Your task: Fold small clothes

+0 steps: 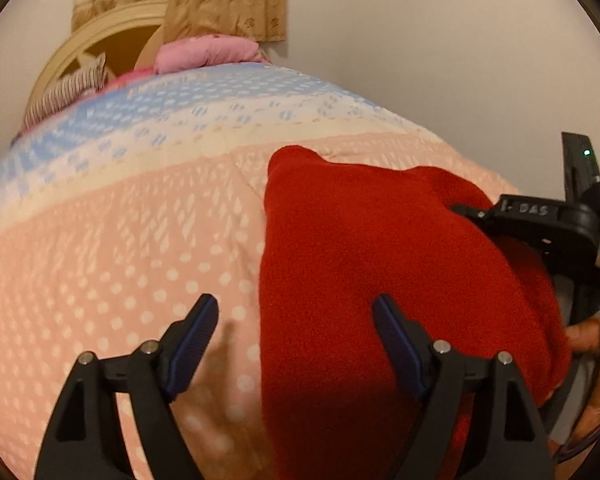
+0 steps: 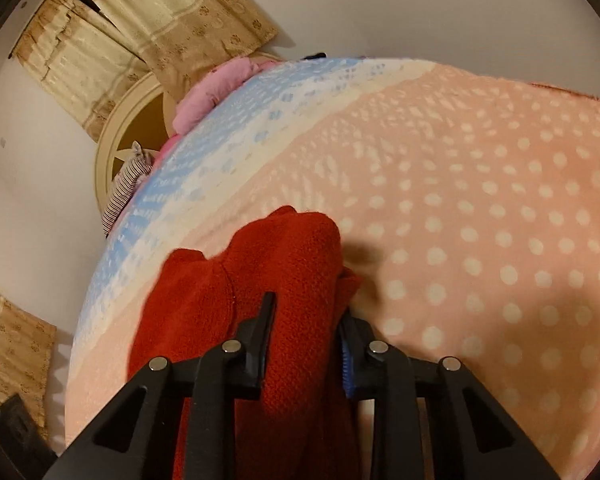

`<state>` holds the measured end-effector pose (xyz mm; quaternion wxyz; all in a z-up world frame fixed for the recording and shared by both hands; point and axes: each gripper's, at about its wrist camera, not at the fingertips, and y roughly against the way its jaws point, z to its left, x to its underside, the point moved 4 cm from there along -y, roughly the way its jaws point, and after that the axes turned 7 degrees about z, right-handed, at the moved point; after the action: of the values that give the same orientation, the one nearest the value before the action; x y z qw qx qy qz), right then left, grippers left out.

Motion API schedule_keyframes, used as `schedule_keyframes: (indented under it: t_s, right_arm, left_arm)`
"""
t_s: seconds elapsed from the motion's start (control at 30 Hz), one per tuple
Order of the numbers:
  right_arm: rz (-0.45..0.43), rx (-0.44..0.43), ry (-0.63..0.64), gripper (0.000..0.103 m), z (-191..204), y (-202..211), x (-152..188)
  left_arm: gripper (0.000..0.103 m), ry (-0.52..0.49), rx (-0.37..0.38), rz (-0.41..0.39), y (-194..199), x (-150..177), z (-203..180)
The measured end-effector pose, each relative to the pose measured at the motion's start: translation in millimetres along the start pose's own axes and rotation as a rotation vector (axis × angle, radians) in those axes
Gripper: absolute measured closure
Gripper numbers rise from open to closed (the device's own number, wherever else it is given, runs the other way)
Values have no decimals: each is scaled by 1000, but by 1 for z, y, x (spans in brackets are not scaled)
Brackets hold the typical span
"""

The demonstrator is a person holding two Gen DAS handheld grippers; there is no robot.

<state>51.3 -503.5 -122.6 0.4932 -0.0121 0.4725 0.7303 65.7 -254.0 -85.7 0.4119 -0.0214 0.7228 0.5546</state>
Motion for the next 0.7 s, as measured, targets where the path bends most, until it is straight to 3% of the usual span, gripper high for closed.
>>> schedule_keyframes:
  t_s: [0.17, 0.3, 0.43, 0.53, 0.6, 0.7]
  right_arm:
    - [-30, -33, -59, 67, -17, 33, 19]
    - [-179, 65, 23, 64, 10, 98, 46]
    - [-264, 179, 93, 64, 43, 126, 84]
    - [-246, 286, 220, 64, 75, 116, 99]
    - [-261, 278, 227, 64, 84, 114, 115]
    - [-184, 284, 209, 64, 81, 95, 135]
  left_arm:
    - [20, -19, -4, -10, 16, 4, 6]
    - [20, -60, -31, -30, 27, 7, 3]
    - [19, -71, -15, -27, 36, 17, 2]
    - [18, -76, -18, -12, 40, 29, 8]
    - [17, -86, -20, -4, 42, 37, 11]
    - [17, -100, -33, 10, 42, 46, 14]
